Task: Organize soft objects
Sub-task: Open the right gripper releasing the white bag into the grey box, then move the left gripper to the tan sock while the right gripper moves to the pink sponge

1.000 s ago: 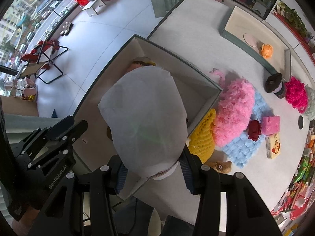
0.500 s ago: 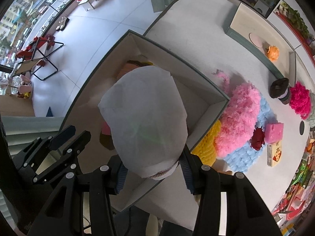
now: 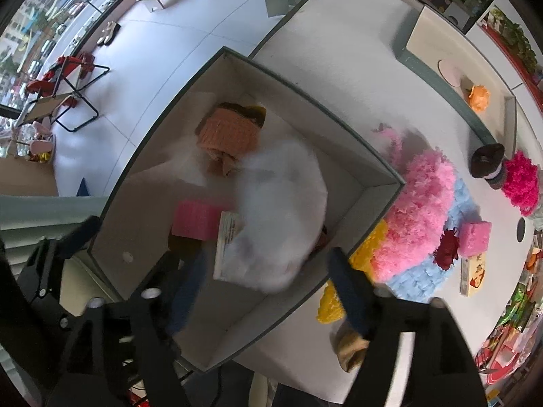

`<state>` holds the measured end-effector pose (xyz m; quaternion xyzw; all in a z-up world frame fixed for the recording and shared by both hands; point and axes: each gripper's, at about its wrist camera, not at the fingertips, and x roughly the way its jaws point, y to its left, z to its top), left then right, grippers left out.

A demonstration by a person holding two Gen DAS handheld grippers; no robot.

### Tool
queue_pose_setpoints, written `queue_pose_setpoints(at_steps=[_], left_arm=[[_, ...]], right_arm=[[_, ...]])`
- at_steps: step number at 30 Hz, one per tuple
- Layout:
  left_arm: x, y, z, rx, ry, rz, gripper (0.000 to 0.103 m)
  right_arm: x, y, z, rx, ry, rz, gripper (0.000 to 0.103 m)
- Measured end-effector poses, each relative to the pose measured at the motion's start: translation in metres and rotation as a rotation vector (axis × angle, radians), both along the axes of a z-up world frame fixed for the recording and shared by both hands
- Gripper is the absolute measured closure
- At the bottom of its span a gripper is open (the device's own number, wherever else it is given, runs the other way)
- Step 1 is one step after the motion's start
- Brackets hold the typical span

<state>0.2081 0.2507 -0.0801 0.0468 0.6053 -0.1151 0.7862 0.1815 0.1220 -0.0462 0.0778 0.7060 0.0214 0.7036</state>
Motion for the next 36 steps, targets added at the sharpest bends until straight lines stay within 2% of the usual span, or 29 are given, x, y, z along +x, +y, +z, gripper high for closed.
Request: queue_pose_setpoints(at_steps=[4,5,6,8,13,20,28,36], left_arm=[[0.001,0.001,-0.002,-0.004,0.017,0.000,0.001],[0.000,0.002,0.000,-0.009,0.016,0.002,0.001],[0.000,0.002,0.000,-0.013,0.016,0.005,0.001],[0.000,0.004,0.001,-0.013,0.030,0.012,0.001],[-0.001,0.007,0.001,0.009,0.058,0.025,0.001],[-0.010,0.000,0.004,0.111,0.075,-0.029,0.001],[-0.023,-0.037,0.019,0.148,0.070,-0.140,0.001],[-0.043,-0.099,0.033,0.118,0.088,-0.257,0.001]], right_arm=[[-0.003,-0.004,0.005,-0.008,-0.014,0.003,0.013],[-0.005,-0.004,0.007,-0.012,-0.024,0.005,0.002],[-0.007,-0.005,0.011,-0.016,-0.043,0.004,0.001],[-0.010,-0.007,0.016,-0.014,-0.070,0.004,0.000],[-0.022,-0.020,0.021,0.013,-0.066,-0.035,0.000],[-0.053,-0.053,0.021,0.035,-0.053,-0.134,0.000],[-0.114,-0.118,0.010,0.091,-0.024,-0.364,0.000],[-0.179,-0.192,-0.014,0.098,0.018,-0.602,0.000]])
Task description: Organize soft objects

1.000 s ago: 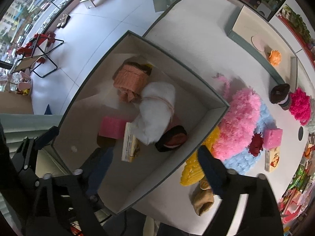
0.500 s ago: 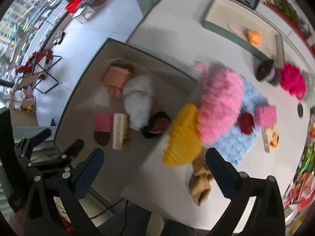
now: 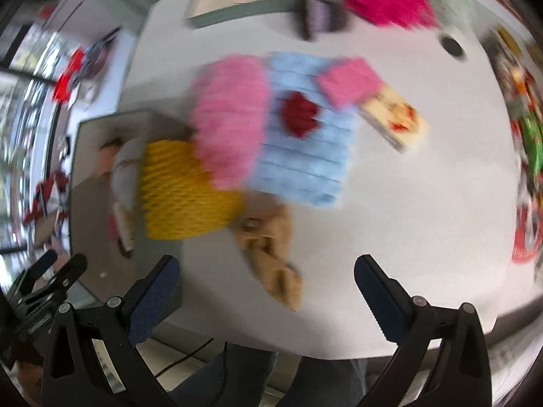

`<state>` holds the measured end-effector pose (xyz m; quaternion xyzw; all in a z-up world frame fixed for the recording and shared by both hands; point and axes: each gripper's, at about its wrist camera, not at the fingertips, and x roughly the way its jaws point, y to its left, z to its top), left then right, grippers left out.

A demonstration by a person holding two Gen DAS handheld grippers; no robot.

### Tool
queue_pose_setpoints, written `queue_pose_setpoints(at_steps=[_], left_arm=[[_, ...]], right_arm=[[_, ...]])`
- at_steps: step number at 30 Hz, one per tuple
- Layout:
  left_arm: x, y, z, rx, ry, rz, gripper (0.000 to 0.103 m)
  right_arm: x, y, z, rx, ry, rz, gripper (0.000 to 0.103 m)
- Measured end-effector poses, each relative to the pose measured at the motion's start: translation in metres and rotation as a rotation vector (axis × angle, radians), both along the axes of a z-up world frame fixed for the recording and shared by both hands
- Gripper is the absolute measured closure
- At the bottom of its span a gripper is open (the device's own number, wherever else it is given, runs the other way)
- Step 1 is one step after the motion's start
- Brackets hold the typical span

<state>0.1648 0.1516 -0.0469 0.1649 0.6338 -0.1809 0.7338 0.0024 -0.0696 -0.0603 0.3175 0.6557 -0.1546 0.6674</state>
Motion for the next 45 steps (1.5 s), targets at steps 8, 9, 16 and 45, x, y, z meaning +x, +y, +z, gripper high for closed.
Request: queue_pose_setpoints(at_steps=[8,9,16,45], left_arm=[[-0.037,-0.075,-0.011,0.006,0.063,-0.134,0.001],[-0.042,-0.083,-0.015,0.011,0.073,-0.143,0.001],[-0.070,-0.128,-0.065,0.066,0.154,-0.103,0.001],[-0.084,-0.145,-0.161,0.052,0.180,0.298,0.000]], right_arm=[[-0.057,-0.050,-0.030,0.041,0.075,-0.110,0.000],[-0.062,-0.055,-0.032,0.043,0.081,-0.112,0.000],[-0.081,-0.089,-0.046,0.024,0.120,-0.069,0.000],[0.089,-0.111,-0.137,-0.190,0.085,0.589,0.000]])
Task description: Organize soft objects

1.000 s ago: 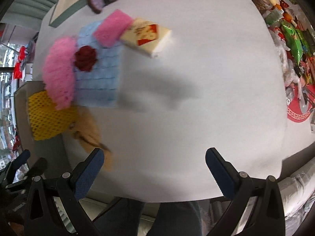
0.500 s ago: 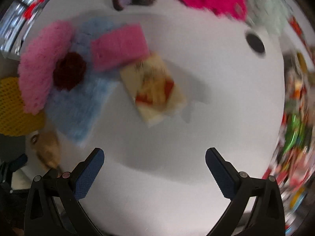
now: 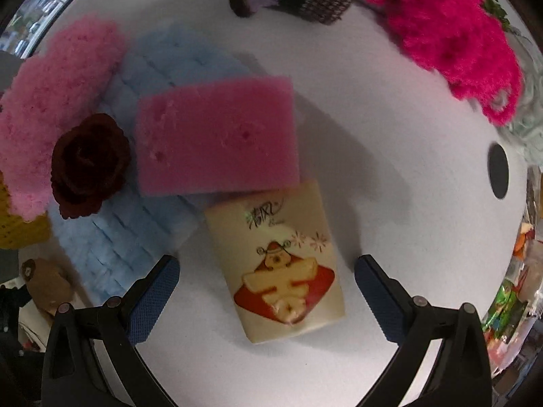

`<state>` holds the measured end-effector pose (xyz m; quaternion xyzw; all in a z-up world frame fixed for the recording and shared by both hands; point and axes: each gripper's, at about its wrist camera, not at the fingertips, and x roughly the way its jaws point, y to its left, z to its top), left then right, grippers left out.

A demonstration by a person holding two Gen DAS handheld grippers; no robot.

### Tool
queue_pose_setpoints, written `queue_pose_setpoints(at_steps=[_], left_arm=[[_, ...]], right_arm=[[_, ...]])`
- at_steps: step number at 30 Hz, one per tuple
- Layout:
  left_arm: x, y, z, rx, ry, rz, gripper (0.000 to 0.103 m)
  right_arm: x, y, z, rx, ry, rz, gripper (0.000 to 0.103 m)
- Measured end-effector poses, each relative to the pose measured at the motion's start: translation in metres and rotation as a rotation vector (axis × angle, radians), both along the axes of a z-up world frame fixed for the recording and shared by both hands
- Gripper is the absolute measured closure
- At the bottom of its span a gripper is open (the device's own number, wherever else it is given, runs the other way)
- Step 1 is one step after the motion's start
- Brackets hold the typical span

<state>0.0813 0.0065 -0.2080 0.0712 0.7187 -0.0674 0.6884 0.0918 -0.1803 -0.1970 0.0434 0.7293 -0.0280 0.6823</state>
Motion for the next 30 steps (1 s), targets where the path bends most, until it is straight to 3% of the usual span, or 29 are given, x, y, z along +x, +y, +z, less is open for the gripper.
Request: queue_pose_setpoints(at_steps=[5,9,11,13,14,15,16,18,23,30], left_arm=[[-0.008,0.005,0.001,0.002,-0.003,0.015,0.000],[-0.002,-0.001,-0.008,0.026,0.076,0.009,0.000],[0.000,-0.007,-0.006,0.024,0.079,-0.026,0.006],[-0.002,-0.016,0.000,0.015,0.071,-0.088,0.025],[-0.004,-0.021,0.003,0.015,0.071,-0.137,0.030],[-0.006,-0.026,0.004,0.016,0.075,-0.178,0.040],[-0.007,-0.029,0.006,0.018,0.079,-0.213,0.054],[-0.009,-0.030,0.009,0.008,0.094,-0.248,0.078],[-0.012,-0.010,0.029,-0.063,0.102,-0.209,0.078],[-0.022,0.000,0.063,-0.101,0.074,-0.256,0.078]], right_arm=[[-0.004,0.003,-0.002,0.000,-0.007,0.008,0.000],[0.003,0.010,-0.006,0.006,0.047,0.028,0.000],[0.005,0.012,-0.007,0.007,0.049,0.010,0.002],[0.009,0.011,-0.003,0.008,0.037,0.014,0.010],[0.009,0.012,0.001,0.007,0.027,0.022,0.020],[0.010,0.013,0.005,0.009,0.023,0.030,0.026],[0.011,0.013,0.007,0.012,0.024,0.032,0.041],[0.014,0.012,0.007,0.034,0.052,0.011,0.045],[-0.004,0.008,0.019,0.099,0.047,-0.063,0.045],[-0.054,0.022,0.041,0.202,0.051,-0.155,0.045]])
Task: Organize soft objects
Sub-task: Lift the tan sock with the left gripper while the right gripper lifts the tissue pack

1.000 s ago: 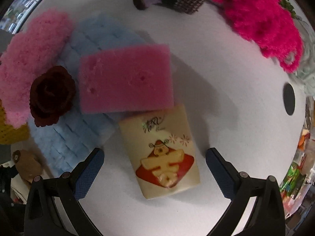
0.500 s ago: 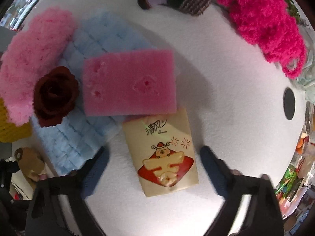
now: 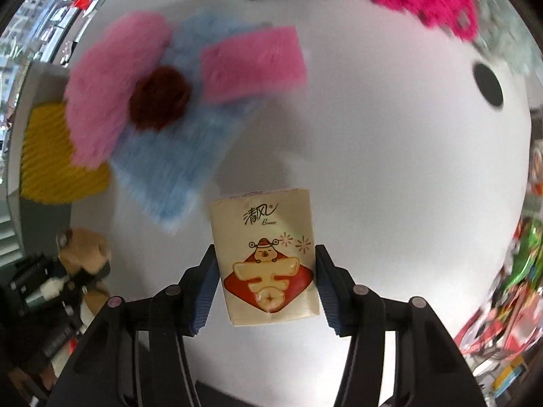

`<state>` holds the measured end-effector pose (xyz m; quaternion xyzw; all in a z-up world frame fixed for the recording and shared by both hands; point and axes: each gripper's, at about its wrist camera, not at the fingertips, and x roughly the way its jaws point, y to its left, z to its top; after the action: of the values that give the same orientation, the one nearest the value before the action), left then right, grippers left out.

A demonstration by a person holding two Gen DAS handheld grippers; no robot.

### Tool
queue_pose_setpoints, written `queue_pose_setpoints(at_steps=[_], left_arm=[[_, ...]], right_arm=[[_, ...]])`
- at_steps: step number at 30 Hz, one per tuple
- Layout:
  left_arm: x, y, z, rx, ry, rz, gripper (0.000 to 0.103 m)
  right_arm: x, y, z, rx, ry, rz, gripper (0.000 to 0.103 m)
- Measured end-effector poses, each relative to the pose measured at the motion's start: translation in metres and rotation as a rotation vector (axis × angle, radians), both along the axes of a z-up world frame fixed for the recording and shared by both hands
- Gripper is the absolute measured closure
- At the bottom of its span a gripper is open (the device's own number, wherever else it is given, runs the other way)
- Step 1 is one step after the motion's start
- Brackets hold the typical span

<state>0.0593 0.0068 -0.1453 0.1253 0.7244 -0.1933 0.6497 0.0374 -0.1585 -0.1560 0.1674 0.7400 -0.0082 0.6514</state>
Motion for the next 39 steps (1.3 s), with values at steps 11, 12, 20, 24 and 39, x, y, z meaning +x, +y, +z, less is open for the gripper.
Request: queue_pose_setpoints(at_steps=[11,12,20,24,39], left_arm=[[0.015,-0.002,0.057,-0.032,-0.111,-0.166,0.078],[0.014,-0.003,0.060,-0.035,-0.129,-0.181,0.078],[0.021,-0.006,0.110,-0.092,-0.261,-0.270,0.078],[0.028,0.004,0.125,-0.106,-0.298,-0.298,0.078],[0.054,0.049,0.139,-0.205,-0.320,-0.387,0.078]], right_arm=[[-0.044,0.018,0.027,0.067,-0.018,-0.123,0.045],[-0.048,0.018,0.028,0.069,-0.025,-0.129,0.045],[-0.069,0.011,0.055,0.061,-0.092,-0.194,0.045],[-0.071,0.024,0.077,0.044,-0.127,-0.242,0.045],[-0.062,0.077,0.087,-0.009,-0.116,-0.382,0.045]])
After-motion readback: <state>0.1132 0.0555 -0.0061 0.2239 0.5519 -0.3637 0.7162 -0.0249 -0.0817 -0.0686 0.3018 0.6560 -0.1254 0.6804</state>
